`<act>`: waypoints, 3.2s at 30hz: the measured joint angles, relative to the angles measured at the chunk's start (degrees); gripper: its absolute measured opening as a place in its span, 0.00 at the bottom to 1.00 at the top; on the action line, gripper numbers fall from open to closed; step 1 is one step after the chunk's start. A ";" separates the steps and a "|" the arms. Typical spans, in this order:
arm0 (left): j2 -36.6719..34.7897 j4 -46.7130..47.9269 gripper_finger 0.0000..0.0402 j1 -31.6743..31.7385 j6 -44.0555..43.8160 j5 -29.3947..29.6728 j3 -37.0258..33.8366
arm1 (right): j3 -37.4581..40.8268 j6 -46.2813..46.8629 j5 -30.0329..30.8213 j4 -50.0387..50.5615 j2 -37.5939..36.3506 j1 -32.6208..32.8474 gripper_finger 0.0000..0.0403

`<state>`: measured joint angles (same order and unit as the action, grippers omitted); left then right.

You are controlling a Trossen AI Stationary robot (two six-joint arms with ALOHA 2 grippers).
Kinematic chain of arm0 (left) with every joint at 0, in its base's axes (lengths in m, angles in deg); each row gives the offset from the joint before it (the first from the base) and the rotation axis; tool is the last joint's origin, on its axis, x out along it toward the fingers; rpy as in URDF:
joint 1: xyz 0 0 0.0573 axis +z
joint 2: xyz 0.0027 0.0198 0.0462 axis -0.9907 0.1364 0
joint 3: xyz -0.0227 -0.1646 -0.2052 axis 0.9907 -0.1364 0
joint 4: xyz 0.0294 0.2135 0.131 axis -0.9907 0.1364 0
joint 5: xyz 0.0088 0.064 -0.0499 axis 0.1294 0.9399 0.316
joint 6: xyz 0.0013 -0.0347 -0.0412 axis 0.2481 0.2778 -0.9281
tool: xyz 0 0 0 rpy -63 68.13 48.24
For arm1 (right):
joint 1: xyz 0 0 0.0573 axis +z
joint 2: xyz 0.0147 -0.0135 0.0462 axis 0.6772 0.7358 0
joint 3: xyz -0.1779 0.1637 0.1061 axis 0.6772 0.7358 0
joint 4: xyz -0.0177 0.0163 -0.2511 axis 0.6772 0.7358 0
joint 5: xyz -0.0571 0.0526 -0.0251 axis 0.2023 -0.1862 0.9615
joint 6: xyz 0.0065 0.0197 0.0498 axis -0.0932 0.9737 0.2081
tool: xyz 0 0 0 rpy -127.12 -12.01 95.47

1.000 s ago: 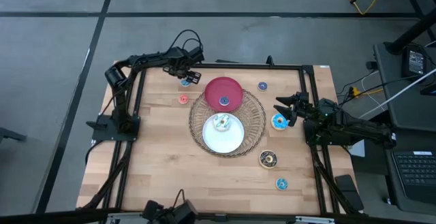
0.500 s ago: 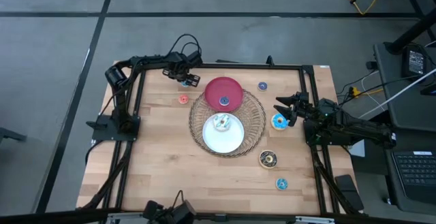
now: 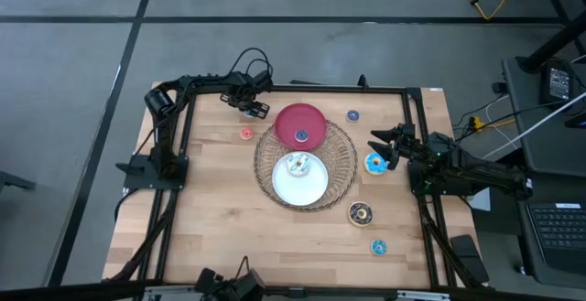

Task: Pick & Place donuts
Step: Put the small light blue donut on the red plate

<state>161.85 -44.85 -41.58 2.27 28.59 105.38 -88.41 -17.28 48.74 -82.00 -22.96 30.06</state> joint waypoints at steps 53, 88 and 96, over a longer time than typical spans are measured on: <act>-5.11 8.86 0.04 -4.66 10.29 -2.67 5.92 | 0.01 0.00 0.00 0.00 0.00 0.00 0.67; 16.86 21.20 0.04 -14.83 19.56 -4.10 44.65 | 0.01 0.00 0.02 0.00 0.00 -0.01 0.67; 23.40 21.34 0.04 -15.21 20.58 -4.11 49.79 | 0.01 0.00 0.00 0.00 0.00 0.01 0.67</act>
<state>185.25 -23.51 -56.79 22.85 24.48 155.17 -88.40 -17.28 48.74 -82.00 -22.96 30.07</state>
